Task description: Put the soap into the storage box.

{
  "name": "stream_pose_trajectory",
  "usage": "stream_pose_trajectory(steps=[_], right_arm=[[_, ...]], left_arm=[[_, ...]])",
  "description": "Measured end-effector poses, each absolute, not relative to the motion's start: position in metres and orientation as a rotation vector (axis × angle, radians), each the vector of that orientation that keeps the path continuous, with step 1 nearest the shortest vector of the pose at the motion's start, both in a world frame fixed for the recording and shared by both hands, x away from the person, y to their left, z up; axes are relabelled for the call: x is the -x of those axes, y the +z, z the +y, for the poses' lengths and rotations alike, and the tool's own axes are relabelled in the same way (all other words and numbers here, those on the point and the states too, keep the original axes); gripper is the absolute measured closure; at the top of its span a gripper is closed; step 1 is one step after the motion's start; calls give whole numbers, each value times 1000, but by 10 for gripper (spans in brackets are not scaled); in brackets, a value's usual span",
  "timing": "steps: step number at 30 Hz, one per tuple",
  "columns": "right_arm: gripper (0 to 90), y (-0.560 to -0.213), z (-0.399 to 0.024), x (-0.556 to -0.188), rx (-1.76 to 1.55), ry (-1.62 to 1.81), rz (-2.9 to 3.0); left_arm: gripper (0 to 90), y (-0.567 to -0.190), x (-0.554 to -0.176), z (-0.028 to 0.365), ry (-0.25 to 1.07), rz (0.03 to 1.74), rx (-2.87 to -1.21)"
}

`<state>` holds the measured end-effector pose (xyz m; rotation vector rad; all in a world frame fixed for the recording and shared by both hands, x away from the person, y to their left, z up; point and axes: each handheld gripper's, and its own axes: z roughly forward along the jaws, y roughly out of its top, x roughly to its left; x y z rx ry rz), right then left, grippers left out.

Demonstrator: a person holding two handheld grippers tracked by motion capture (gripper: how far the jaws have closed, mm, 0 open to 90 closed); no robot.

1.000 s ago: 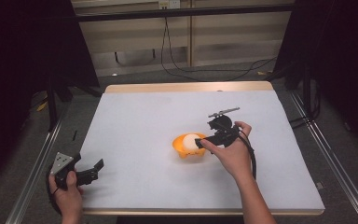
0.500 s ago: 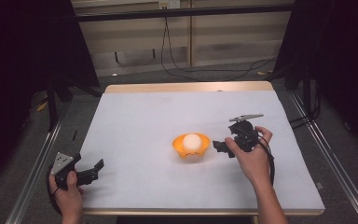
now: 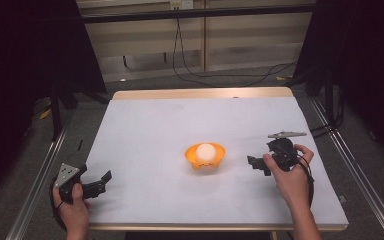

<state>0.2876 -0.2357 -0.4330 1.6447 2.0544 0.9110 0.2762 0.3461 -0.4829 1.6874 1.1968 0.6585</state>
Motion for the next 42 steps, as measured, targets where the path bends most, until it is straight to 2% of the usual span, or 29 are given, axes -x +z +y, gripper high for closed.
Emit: stream_pose_trajectory(steps=[25,42], right_arm=[[0,-469,-332,-236,-1757,927,1847],[0,-476,-377,-194,-1731,991,1711]], left_arm=[[17,-483,-276,346,665,1197,-1683],[16,-483,-275,347,652,1197,-1668]])
